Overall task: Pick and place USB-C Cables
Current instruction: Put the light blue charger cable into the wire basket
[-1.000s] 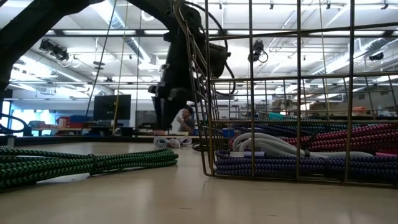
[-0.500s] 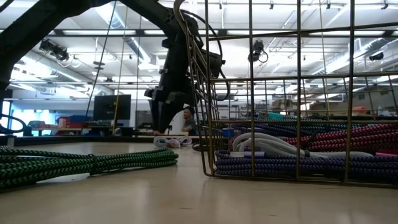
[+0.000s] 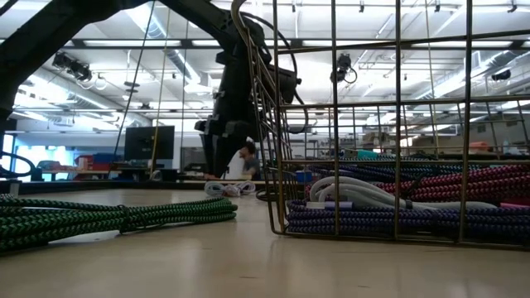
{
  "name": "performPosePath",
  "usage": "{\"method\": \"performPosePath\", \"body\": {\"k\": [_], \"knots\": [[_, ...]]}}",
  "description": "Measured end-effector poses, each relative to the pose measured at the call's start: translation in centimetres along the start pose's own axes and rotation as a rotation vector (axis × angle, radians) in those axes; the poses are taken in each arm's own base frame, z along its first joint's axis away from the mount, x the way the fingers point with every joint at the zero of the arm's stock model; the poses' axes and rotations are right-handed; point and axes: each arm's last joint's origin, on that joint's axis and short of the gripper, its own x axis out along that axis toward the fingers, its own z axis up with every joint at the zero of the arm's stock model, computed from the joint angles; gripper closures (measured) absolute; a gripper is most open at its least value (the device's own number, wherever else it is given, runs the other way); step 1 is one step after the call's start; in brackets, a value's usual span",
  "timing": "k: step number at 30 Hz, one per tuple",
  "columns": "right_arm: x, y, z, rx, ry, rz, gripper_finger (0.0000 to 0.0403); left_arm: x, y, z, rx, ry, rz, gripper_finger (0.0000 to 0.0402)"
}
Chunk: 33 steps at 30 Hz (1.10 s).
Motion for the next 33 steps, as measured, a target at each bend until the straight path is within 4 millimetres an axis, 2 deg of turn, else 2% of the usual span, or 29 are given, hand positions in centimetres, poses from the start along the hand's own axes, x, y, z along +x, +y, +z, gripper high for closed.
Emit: {"method": "performPosePath", "body": {"k": [24,33], "knots": [[0.0,0.1,0.0,0.018,0.001,0.02,0.0364,0.1,0.5,0.5,0.03,-0.03,-0.011,0.026],[0.0,0.1,0.0,0.019,0.001,0.02,0.0364,0.2,1.2,0.5,0.059,-0.004,-0.013,0.026]]}}
